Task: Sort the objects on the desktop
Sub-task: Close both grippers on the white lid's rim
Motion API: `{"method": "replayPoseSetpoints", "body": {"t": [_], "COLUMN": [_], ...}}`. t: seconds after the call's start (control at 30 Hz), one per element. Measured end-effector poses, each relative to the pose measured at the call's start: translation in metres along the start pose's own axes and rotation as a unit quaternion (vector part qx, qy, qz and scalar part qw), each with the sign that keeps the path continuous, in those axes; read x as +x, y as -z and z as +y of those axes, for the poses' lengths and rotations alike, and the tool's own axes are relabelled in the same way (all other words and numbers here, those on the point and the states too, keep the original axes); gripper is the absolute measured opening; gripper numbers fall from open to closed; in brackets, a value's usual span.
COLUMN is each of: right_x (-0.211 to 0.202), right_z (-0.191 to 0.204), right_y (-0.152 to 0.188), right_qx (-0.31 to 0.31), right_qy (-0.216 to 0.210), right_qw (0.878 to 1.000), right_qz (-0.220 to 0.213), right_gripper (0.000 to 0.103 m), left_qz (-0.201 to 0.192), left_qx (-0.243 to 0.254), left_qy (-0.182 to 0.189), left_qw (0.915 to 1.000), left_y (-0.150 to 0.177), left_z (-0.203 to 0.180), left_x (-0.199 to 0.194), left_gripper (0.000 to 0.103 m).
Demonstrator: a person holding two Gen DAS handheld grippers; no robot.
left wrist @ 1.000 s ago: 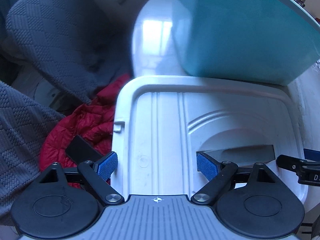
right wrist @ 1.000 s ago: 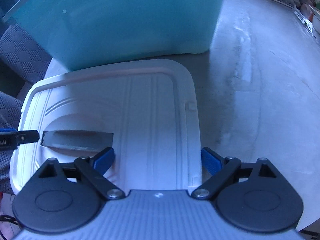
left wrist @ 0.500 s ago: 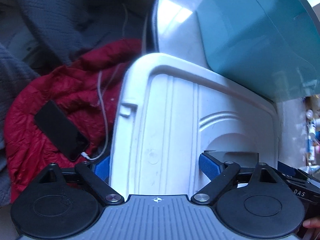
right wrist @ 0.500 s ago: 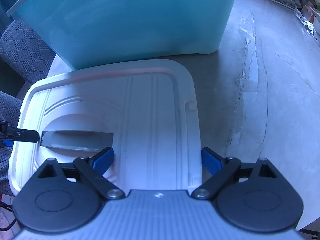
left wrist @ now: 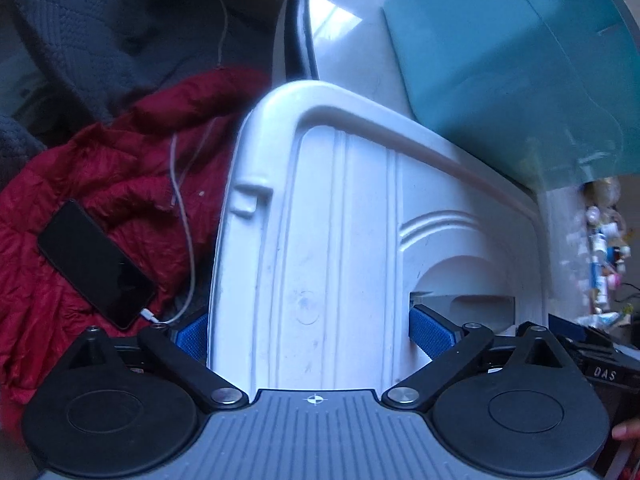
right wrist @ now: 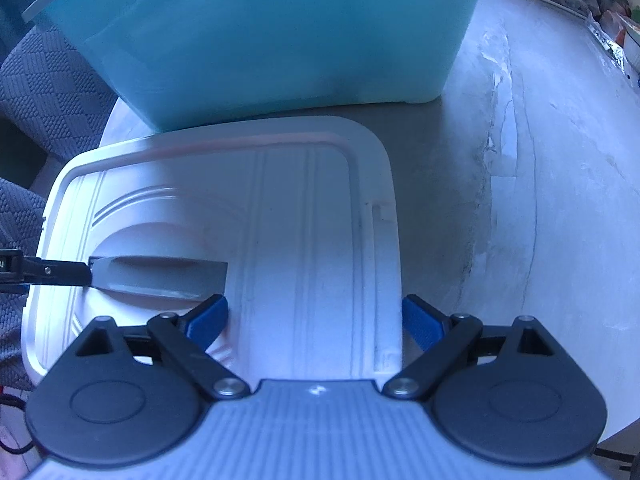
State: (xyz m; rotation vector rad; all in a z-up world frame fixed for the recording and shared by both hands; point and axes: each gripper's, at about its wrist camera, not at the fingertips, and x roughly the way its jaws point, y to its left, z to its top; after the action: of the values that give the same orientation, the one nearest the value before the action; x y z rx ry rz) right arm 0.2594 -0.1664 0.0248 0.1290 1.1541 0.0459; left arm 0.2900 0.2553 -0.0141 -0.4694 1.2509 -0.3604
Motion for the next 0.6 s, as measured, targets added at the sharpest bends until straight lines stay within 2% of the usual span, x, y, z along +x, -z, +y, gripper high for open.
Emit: {"method": "replayPoseSetpoints", "body": {"t": [0.17, 0.33, 0.47, 0.6], "right_x": [0.001, 0.004, 0.004, 0.006], "right_z": [-0.012, -0.02, -0.024, -0.024], "right_y": [-0.005, -0.012, -0.016, -0.021], "right_qx": [0.027, 0.044, 0.058, 0.066], "right_qy": [-0.014, -0.048, -0.081, -0.121], "right_qw": [0.999, 0.997, 0.994, 0.99], "right_qz": [0.015, 0.028, 0.036, 0.042], "right_gripper": [0.094, 0.094, 0.094, 0.093], "left_qz": [-0.004, 0.002, 0.0, -0.001], "left_qx": [-0.019, -0.005, -0.013, -0.006], "left_qy": [0.042, 0.051, 0.069, 0.068], "left_qw": [0.9989, 0.9987, 0.9975, 0.9977], "left_y": [0.005, 0.002, 0.001, -0.001], "left_z": [0.021, 0.027, 0.04, 0.041], "left_x": [0.002, 0.004, 0.006, 0.007], "left_gripper": [0.101, 0.101, 0.102, 0.102]}}
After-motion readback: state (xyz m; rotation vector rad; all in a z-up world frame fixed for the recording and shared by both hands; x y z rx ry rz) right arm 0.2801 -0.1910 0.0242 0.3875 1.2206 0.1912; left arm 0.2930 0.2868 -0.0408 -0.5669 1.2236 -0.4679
